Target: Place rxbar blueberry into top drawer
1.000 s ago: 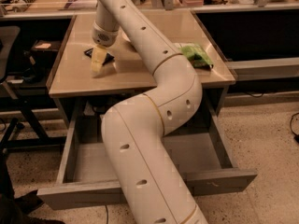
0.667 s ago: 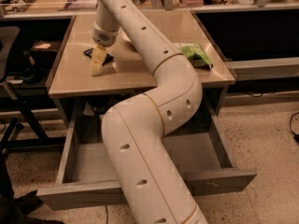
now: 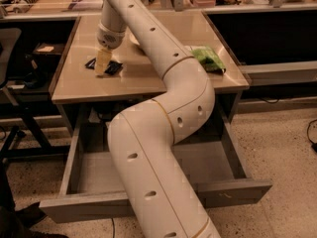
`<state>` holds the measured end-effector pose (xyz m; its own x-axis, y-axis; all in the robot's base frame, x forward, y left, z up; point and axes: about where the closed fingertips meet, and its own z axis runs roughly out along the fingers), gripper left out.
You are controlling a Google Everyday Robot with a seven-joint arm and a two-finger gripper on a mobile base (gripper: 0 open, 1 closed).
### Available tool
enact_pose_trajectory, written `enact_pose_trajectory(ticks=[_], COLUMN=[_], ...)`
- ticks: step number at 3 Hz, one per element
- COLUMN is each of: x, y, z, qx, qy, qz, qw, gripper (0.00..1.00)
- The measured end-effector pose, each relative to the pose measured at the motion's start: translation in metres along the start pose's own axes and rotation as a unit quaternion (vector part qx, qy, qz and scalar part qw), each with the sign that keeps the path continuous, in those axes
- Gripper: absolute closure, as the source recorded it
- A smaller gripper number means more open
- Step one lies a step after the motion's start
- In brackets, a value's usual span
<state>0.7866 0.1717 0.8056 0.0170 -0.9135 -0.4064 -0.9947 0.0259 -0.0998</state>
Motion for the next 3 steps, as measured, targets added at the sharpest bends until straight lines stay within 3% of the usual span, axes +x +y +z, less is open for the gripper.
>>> enact_pose_trajectory(ticks=[1,2,3], x=[0.0,-0.0002,-0.0025], y=[0.0,-0.0001,0.0017], z=[0.0,-0.0004,-0.0071], qx=[0.0,0.0,0.001], qy=[0.0,0.0,0.0], qz=[0.0,0.0,0.0], qw=[1.0,1.0,1.0], gripper=[0.89,1.0,1.0])
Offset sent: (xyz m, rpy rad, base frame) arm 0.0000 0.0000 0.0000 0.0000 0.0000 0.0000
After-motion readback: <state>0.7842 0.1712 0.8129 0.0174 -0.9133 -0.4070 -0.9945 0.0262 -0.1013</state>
